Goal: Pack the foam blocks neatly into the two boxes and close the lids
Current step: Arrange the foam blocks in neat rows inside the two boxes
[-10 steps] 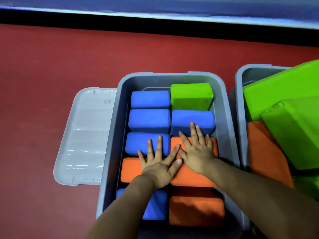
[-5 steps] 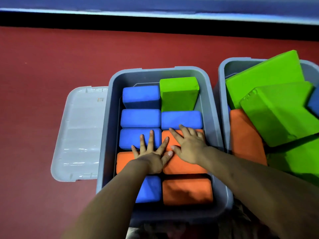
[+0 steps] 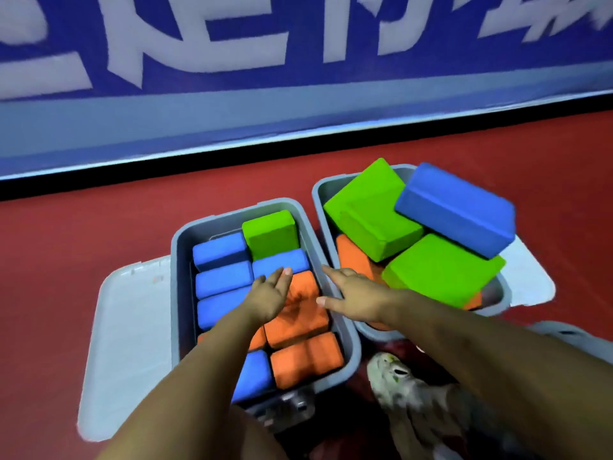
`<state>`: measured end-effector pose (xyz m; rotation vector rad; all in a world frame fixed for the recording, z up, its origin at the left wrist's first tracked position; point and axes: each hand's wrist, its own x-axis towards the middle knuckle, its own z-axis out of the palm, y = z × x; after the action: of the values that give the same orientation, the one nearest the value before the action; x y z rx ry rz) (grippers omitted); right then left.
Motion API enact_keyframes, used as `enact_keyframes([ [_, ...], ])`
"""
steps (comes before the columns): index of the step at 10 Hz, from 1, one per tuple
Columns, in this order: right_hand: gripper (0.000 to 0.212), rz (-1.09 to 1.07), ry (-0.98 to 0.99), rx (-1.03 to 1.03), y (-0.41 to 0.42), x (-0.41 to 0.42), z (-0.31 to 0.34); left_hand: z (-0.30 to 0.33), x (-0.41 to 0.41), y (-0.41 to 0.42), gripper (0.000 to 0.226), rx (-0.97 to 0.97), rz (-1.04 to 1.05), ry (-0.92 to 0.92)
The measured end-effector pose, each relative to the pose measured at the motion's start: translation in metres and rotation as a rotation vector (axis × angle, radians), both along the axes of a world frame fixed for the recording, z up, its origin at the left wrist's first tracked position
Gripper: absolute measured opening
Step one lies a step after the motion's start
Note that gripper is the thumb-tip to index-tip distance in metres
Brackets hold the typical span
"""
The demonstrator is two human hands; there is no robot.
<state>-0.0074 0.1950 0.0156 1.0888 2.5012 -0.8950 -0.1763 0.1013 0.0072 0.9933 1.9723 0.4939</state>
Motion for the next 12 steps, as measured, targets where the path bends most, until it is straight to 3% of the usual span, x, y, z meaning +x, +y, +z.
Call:
enact_keyframes([
  [2, 0.079, -0.128, 0.049, 0.045, -0.012, 0.114, 0.051, 0.057, 0.1, -0.009, 0.055, 0.138, 0.035, -0.028],
  [3, 0.078, -0.191, 0.018, 0.03, -0.012, 0.172, 0.057, 0.059, 0.136, -0.005, 0.051, 0.188, -0.049, 0.006],
  [5, 0.077, -0.312, -0.001, 0.01, 0.005, 0.257, 0.034, 0.057, 0.195, 0.008, 0.053, 0.089, -0.15, 0.096],
  [6, 0.073, -0.304, -0.064, 0.042, 0.013, 0.279, 0.018, 0.035, 0.211, 0.021, 0.055, -0.028, -0.303, 0.225],
  [8, 0.069, -0.241, -0.156, 0.07, 0.03, 0.277, -0.042, -0.025, 0.232, 0.049, 0.059, -0.209, -0.498, 0.312],
  [10, 0.07, -0.188, -0.149, 0.097, 0.045, 0.258, -0.096, -0.085, 0.243, 0.066, 0.064, -0.227, -0.507, 0.312],
  [12, 0.071, -0.188, -0.187, 0.12, 0.06, 0.25, -0.118, -0.103, 0.243, 0.069, 0.072, -0.26, -0.539, 0.401],
])
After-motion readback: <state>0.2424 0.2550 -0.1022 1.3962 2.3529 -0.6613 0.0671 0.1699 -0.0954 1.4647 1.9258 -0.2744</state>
